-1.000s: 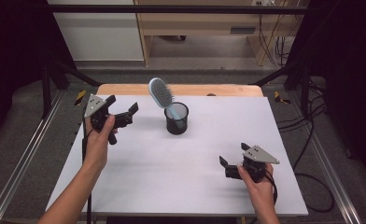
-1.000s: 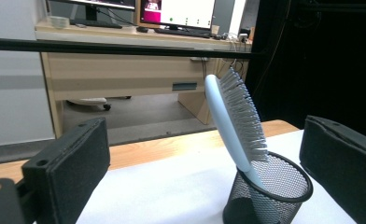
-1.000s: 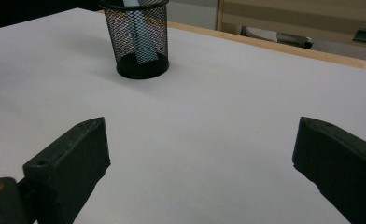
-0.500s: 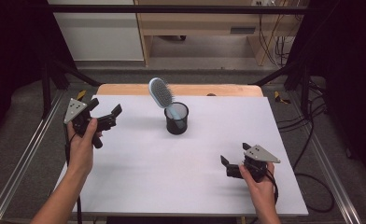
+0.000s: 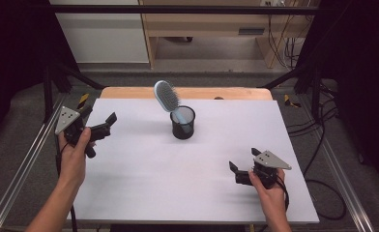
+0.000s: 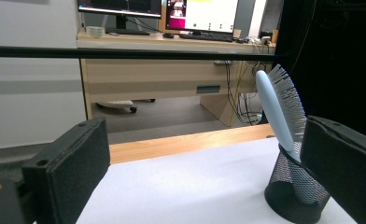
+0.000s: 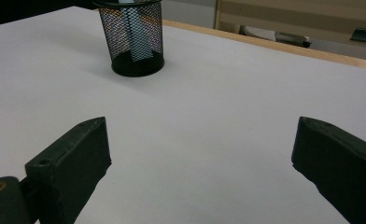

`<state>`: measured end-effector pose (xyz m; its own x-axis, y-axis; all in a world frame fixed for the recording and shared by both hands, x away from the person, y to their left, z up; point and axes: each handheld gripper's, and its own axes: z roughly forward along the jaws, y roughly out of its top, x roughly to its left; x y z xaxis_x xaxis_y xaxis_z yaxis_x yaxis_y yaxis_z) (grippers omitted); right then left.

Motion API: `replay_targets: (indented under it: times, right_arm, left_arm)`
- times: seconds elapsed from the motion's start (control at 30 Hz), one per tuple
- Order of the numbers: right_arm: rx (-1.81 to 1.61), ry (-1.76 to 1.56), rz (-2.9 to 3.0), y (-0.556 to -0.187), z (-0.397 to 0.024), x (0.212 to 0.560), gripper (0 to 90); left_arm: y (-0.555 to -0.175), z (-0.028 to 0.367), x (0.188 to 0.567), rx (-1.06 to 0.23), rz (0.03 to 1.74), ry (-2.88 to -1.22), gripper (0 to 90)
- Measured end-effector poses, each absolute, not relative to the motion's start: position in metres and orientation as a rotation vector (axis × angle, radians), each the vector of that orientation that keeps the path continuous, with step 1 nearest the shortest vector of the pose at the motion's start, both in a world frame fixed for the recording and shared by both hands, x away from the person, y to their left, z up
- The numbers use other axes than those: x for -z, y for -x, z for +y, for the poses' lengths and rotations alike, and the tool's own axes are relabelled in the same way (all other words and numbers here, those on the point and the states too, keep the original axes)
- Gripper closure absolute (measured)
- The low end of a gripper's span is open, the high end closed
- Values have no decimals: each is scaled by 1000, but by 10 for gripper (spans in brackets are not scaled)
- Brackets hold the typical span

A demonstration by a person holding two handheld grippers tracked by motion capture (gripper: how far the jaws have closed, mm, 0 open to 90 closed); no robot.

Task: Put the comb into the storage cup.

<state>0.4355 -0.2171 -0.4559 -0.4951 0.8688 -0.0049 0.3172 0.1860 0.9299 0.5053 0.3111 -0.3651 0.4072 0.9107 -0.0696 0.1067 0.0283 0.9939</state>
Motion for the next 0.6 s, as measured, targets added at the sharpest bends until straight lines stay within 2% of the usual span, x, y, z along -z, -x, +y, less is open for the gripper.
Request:
replay_targets:
  times: [0.6]
  right_arm:
    - [-1298, -1105, 1881, -433, -221, 454, 41]
  left_arm:
    - [-490, 339, 368, -848, 991, -1388, 9]
